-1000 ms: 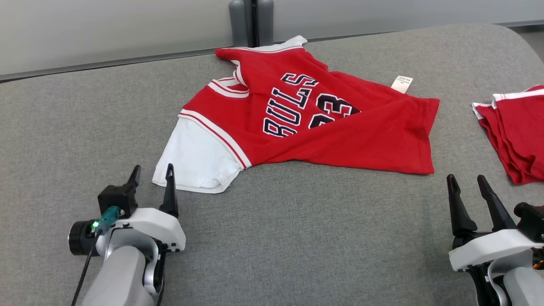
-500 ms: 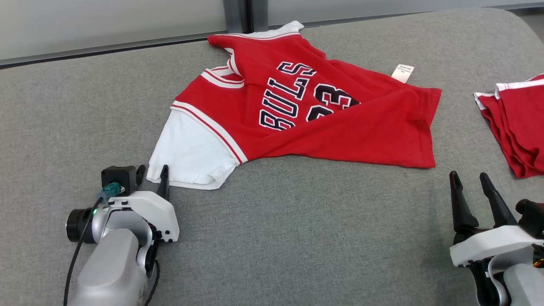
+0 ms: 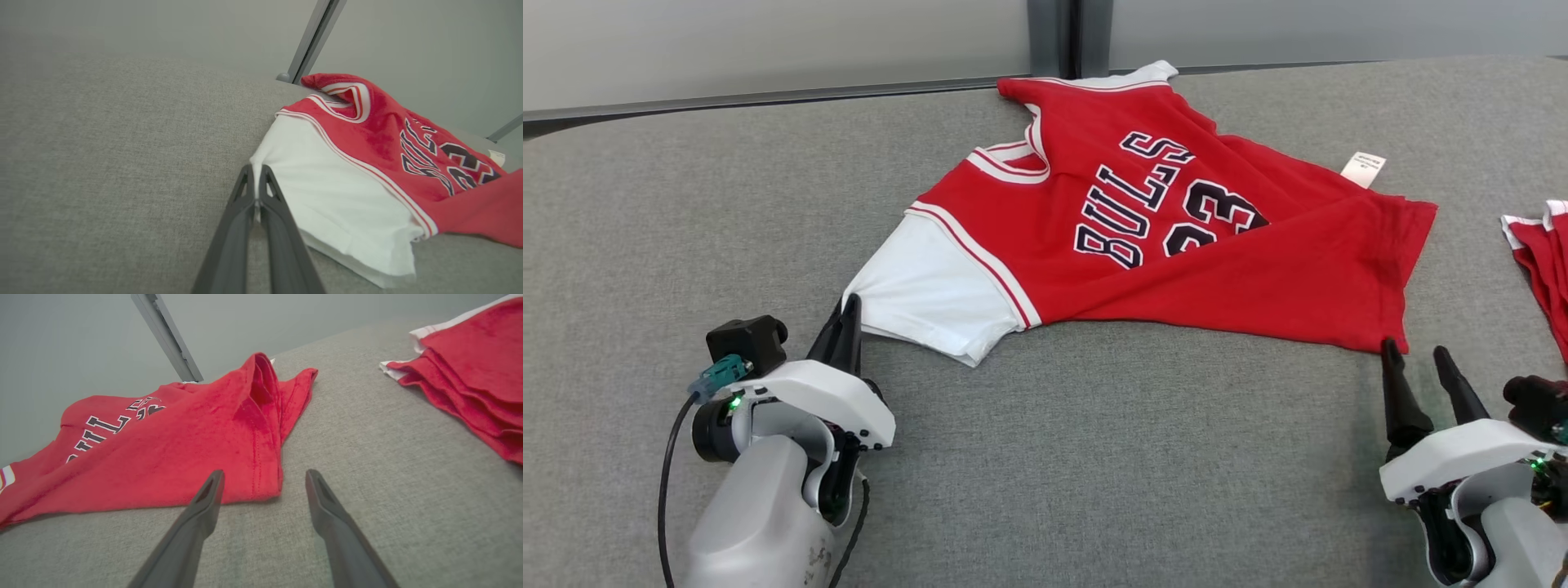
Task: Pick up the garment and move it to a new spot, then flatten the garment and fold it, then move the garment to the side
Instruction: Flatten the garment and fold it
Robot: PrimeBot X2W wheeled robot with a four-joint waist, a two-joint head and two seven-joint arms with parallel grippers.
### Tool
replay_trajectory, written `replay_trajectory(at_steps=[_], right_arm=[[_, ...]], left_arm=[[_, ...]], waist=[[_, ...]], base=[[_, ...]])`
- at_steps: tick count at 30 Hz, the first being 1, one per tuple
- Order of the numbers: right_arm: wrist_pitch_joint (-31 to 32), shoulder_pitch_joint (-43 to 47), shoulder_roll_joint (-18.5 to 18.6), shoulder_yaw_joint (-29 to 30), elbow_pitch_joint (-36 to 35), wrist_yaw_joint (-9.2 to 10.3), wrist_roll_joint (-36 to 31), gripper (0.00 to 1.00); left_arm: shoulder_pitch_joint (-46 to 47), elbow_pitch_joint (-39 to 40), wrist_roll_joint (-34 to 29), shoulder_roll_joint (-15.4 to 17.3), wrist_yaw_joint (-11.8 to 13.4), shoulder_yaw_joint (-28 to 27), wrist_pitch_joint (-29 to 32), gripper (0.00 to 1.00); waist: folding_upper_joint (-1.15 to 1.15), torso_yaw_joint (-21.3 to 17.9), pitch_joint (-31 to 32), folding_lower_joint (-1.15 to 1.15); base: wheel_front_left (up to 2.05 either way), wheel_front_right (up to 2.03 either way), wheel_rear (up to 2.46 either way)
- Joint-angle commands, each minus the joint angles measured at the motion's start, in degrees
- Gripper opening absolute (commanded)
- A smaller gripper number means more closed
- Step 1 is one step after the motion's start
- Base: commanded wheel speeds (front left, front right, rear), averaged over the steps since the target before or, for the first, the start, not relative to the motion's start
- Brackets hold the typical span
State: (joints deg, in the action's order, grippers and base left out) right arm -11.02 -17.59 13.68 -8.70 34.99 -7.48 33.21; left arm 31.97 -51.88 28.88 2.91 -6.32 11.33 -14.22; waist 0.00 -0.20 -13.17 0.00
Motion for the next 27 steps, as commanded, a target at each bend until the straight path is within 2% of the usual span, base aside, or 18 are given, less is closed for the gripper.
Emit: replay_trajectory(at_steps=[1, 10, 17, 18, 19, 20, 21, 27], right_arm=[[0.5, -0.7, 0.2, -0.7, 0.7, -0.02, 0.5, 1.00], [0.6, -3.7, 0.7, -1.4, 7.9, -0.02, 3.9, 1.00], [-0.2, -5.2, 1.1, -3.1, 10.5, -0.02, 5.4, 1.00], [-0.2, -5.5, 1.2, -3.6, 10.7, -0.02, 5.5, 0.91], [-0.5, -5.9, 1.5, -4.2, 11.0, -0.02, 5.4, 0.42], [-0.7, -6.1, 1.7, -4.7, 11.1, -0.02, 5.6, 0.02], [-0.8, -6.3, 1.8, -5.2, 11.2, -0.02, 5.9, 0.00], [-2.6, -6.5, 3.7, -9.0, 9.0, -0.02, 6.6, 0.00]], left_arm=[[-0.8, 0.8, 0.4, 0.2, -0.2, 0.3, -0.3, 0.00], [-2.7, 4.5, 1.1, 0.2, 0.2, 2.2, -0.8, 0.00], [-3.3, 5.7, 1.9, 0.1, 0.8, 3.5, -0.9, 0.00], [-3.2, 5.9, 2.0, 0.1, 0.8, 3.7, -0.8, 0.00], [-3.1, 6.0, 2.0, 0.1, 1.0, 3.8, -0.9, 0.00], [-3.0, 6.2, 2.2, 0.1, 1.1, 4.0, -0.9, 0.00], [-2.9, 6.3, 2.3, 0.1, 1.2, 4.1, -0.9, 0.00], [-3.1, 7.0, 3.4, 0.1, 1.3, 4.2, -0.9, 0.00]], waist=[[0.00, 0.7, 0.2, 0.00], [0.00, 2.2, 0.5, 0.00], [0.00, 2.4, 0.2, 0.00], [0.00, 2.4, 0.1, 0.00], [0.00, 2.4, 0.0, 0.00], [0.00, 2.4, -0.2, 0.00], [0.00, 2.5, -0.3, 0.00], [0.00, 2.8, 0.0, 0.00]], base=[[0.00, 0.00, 0.00], [0.00, 0.00, 0.00], [0.00, 0.00, 0.00], [0.00, 0.00, 0.00], [0.00, 0.00, 0.00], [0.00, 0.00, 0.00], [0.00, 0.00, 0.00], [0.00, 0.00, 0.00]])
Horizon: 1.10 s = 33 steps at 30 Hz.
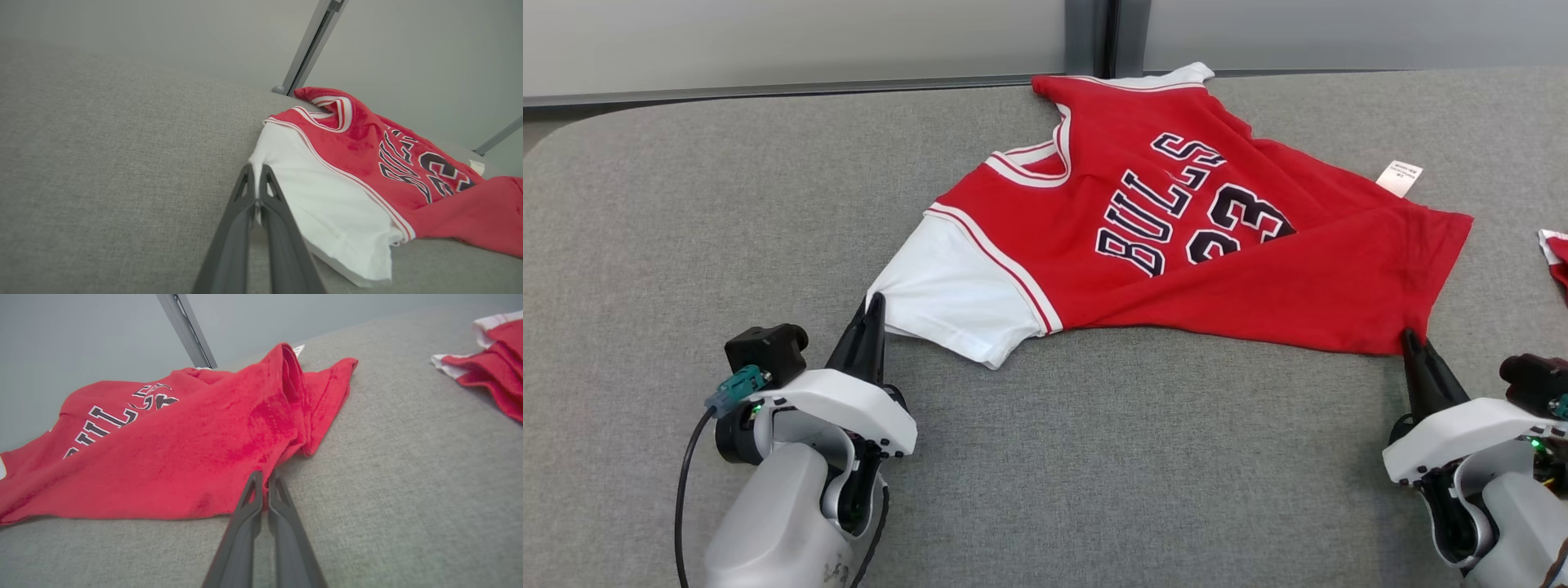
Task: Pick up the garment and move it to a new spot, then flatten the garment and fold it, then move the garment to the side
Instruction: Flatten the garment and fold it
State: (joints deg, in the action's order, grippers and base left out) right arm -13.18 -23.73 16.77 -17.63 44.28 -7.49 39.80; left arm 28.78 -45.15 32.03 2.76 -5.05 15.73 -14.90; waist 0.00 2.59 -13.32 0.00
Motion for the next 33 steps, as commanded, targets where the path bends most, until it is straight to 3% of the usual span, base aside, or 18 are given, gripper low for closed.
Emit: replay_trajectory(at_steps=[1, 8, 16, 24, 27, 31, 33], right_arm=[[-0.9, -0.3, 0.9, -0.6, -1.2, -0.01, -0.1, 0.00], [-2.1, 0.2, 4.3, 2.5, -12.1, -0.01, -3.9, 0.00], [-2.1, -0.4, 5.5, 10.3, -26.9, 0.00, -9.8, 0.00], [2.1, -5.9, 5.9, 12.6, -34.4, -0.01, -15.0, 0.00], [6.7, -6.7, 6.6, 13.3, -38.0, 0.00, -16.5, 0.00], [13.1, -5.7, 5.5, 16.8, -44.7, -0.01, -17.3, 0.00], [15.6, -5.1, 5.0, 17.9, -46.6, -0.01, -17.6, 0.00]], left_arm=[[-0.1, 0.5, 0.5, 0.3, -0.1, -0.5, -0.3, 0.00], [-1.1, 6.7, 3.0, 0.8, -0.6, -3.5, -0.4, 0.00], [1.5, 21.7, 13.3, 0.4, -1.6, -5.2, 0.1, 0.00], [4.9, 42.1, 20.3, 0.3, 9.2, -4.3, 1.1, 0.00], [6.1, 49.5, 19.1, 0.3, 12.6, -3.2, 2.9, 0.00], [7.1, 57.5, 15.8, 2.0, 19.0, -2.6, 7.0, 0.00], [7.4, 59.0, 15.2, 2.8, 20.5, -2.7, 8.5, 0.00]], waist=[[0.00, 0.0, 0.4, 0.00], [0.00, -0.8, 3.1, 0.00], [0.00, -1.4, 7.7, 0.00], [0.00, -2.2, 14.5, 0.00], [0.00, -2.3, 15.5, 0.00], [0.00, -2.5, 15.7, 0.00], [0.00, -2.6, 15.4, 0.00]], base=[[0.00, 0.00, 0.00], [0.00, 0.00, 0.00], [0.00, 0.00, 0.00], [0.00, 0.00, 0.00], [0.00, 0.00, 0.00], [0.00, 0.00, 0.00], [0.00, 0.00, 0.00]])
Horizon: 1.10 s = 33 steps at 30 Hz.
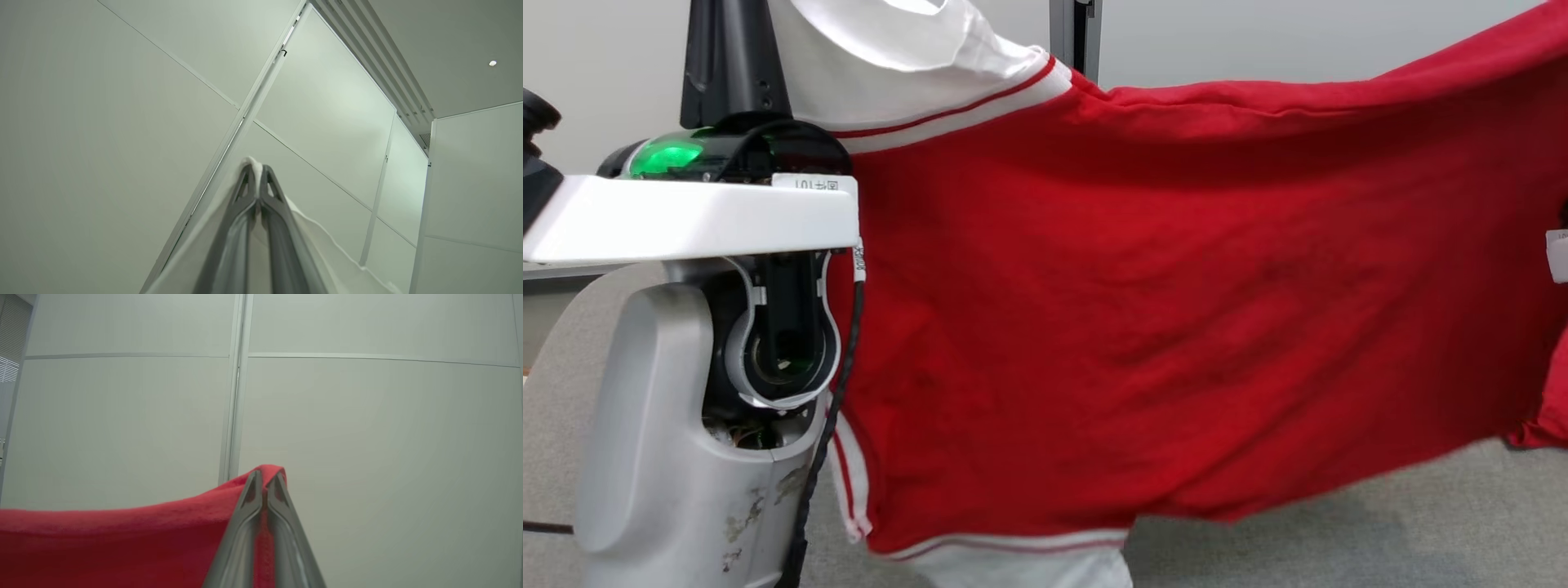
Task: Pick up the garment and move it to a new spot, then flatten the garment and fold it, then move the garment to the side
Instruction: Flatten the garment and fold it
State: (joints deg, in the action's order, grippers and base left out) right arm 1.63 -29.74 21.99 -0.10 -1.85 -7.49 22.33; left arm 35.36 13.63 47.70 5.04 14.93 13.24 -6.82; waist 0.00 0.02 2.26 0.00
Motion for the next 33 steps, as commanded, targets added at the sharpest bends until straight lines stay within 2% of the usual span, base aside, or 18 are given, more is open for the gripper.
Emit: replay_trajectory(at_steps=[1, 5, 7, 9, 11, 13, 16, 21, 24, 28, 33], right_arm=[[0.8, 0.9, -0.2, 0.4, -0.5, -0.01, -0.1, 0.00], [5.0, 0.1, -0.9, 0.1, -1.6, -0.01, 0.2, 0.00], [7.2, -2.2, -3.1, 0.1, -0.3, 0.00, 3.9, 0.00], [7.8, -6.7, -2.1, -0.2, 1.7, -0.01, 2.8, 0.00], [8.3, -11.0, -2.9, -1.7, 5.1, 0.02, 3.7, 0.00], [7.5, -17.4, -1.2, -4.3, 8.0, -0.01, 2.3, 0.00], [5.5, -28.3, -0.8, -7.0, 13.7, -0.01, 3.2, 0.00], [-2.7, -44.6, -2.8, -6.5, 26.6, 0.00, 3.2, 0.00], [-8.2, -50.1, -4.0, -7.9, 33.3, 0.00, 2.2, 0.00], [-13.7, -52.2, -3.8, -10.5, 39.7, 0.01, 3.6, 0.00], [-16.0, -47.0, -2.9, -13.1, 45.7, 0.00, 9.2, 0.00]], left_arm=[[0.8, 0.2, -0.5, 0.5, 0.5, -0.2, 0.5, 0.00], [2.8, -0.7, -0.7, 1.9, 2.3, -1.0, 2.6, 0.00], [4.9, -2.0, -2.8, 3.4, 2.9, -1.3, 2.6, 0.00], [7.1, -3.6, -2.8, 3.1, 3.2, -1.2, 3.2, 0.00], [11.4, -5.6, -3.6, 3.1, 3.0, -1.2, 3.2, 0.00], [16.7, -8.4, -3.2, 2.6, 3.2, -2.2, 2.8, 0.00], [26.4, -14.4, -3.1, 2.5, 3.5, -4.2, 2.2, 0.00], [41.5, -24.9, -5.9, 4.2, 0.8, -5.2, -2.0, 0.00], [46.3, -30.3, -5.4, 3.9, -1.2, -6.0, -4.4, 0.00], [48.2, -35.1, -5.9, 3.7, -4.3, -5.8, -6.5, 0.00], [42.7, -40.9, -6.4, 2.9, -8.7, -4.0, -7.5, 0.00]], waist=[[0.00, -0.1, -0.2, 0.00], [0.00, -0.6, -2.0, 0.00], [0.00, -1.2, -4.1, 0.00], [0.00, -1.8, -7.5, 0.00], [0.00, -1.8, -11.1, 0.00], [0.00, -1.5, -15.0, 0.00], [0.00, -1.4, -21.4, 0.00], [0.00, -1.0, -27.6, 0.00], [0.00, -0.4, -29.3, 0.00], [0.00, 0.8, -30.7, 0.00], [0.00, 2.4, -31.7, 0.00]], base=[[0.00, 0.00, 0.00], [0.00, 0.00, 0.00], [0.00, 0.00, 0.00], [0.00, 0.00, 0.00], [0.00, 0.00, 0.00], [0.00, 0.00, 0.00], [0.00, 0.00, 0.00], [0.00, 0.00, 0.00], [0.00, 0.00, 0.00], [0.00, 0.00, 0.00], [0.00, 0.00, 0.00]])
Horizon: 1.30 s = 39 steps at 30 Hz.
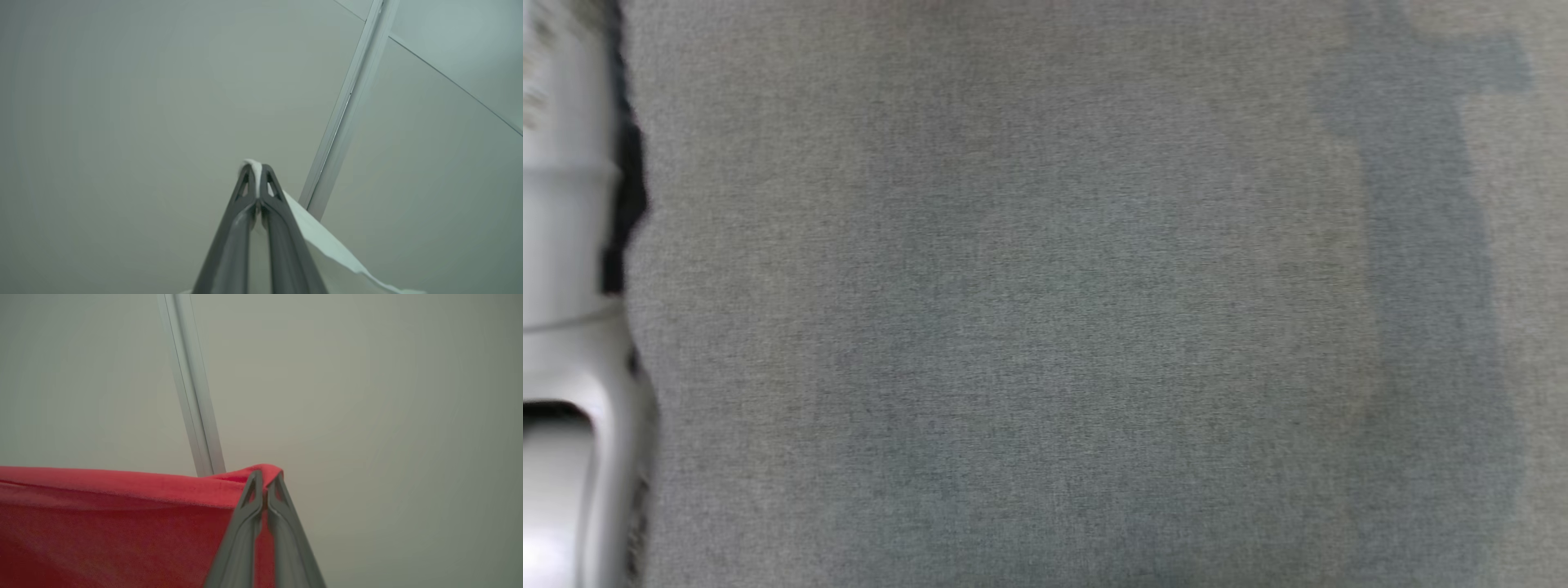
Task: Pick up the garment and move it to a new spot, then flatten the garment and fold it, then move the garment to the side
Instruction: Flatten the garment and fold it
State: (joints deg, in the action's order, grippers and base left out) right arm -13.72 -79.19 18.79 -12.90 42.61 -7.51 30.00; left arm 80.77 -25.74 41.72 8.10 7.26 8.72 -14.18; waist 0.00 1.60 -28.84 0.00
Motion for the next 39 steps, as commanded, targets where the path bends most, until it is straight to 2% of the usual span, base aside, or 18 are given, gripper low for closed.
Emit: replay_trajectory(at_steps=[1, 3, 10, 18, 25, 28, 32, 39], right_arm=[[-0.8, 3.8, 0.2, -0.7, 2.3, 0.02, 3.0, 0.00], [-1.1, 7.0, -0.6, -3.1, 3.1, 0.01, 6.6, 0.00], [-1.2, 18.3, 1.7, -12.8, 5.9, 0.01, 14.8, 0.00], [-0.9, 27.7, 3.5, -19.9, 8.7, 0.03, 20.2, 0.00], [1.9, 34.8, 5.4, -27.3, 9.8, 0.08, 23.8, 0.00], [4.8, 37.2, 5.9, -30.4, 8.6, 0.08, 25.8, 0.00], [6.2, 39.8, 8.4, -34.7, 7.6, 0.08, 26.8, 0.00], [10.3, 41.9, 12.1, -40.4, 5.9, 0.08, 29.5, 0.00]], left_arm=[[-4.3, -3.0, -0.1, -0.6, -2.2, 1.0, -0.2, 0.00], [-8.0, -6.2, -0.6, -0.3, -4.1, 2.4, -0.4, 0.00], [-21.4, -15.1, -3.4, 1.6, -8.0, 4.3, -1.0, 0.00], [-35.0, -17.5, -6.8, 4.3, -11.6, 4.9, -1.1, 0.00], [-46.4, -20.0, -8.2, 7.1, -13.8, 8.9, 0.1, 0.00], [-50.0, -19.9, -5.3, 7.1, -14.6, 10.3, 3.1, 0.00], [-54.3, -16.2, -2.2, 8.5, -14.7, 15.3, 7.3, 0.00], [-60.3, -5.2, 8.1, 15.4, -14.7, 23.5, 16.9, 0.00]], waist=[[0.00, 1.2, -0.5, 0.00], [0.00, 1.5, -0.2, 0.00], [0.00, 2.1, 3.5, 0.00], [0.00, 1.9, 10.5, 0.00], [0.00, 1.7, 16.8, 0.00], [0.00, 2.0, 18.8, 0.00], [0.00, 2.0, 21.0, 0.00], [0.00, 1.8, 23.7, 0.00]], base=[[0.00, 0.00, 0.00], [0.00, 0.00, 0.00], [0.00, 0.00, 0.00], [0.00, 0.00, 0.00], [0.00, 0.00, 0.00], [0.00, 0.00, 0.00], [0.00, 0.00, 0.00], [0.00, 0.00, 0.00]])
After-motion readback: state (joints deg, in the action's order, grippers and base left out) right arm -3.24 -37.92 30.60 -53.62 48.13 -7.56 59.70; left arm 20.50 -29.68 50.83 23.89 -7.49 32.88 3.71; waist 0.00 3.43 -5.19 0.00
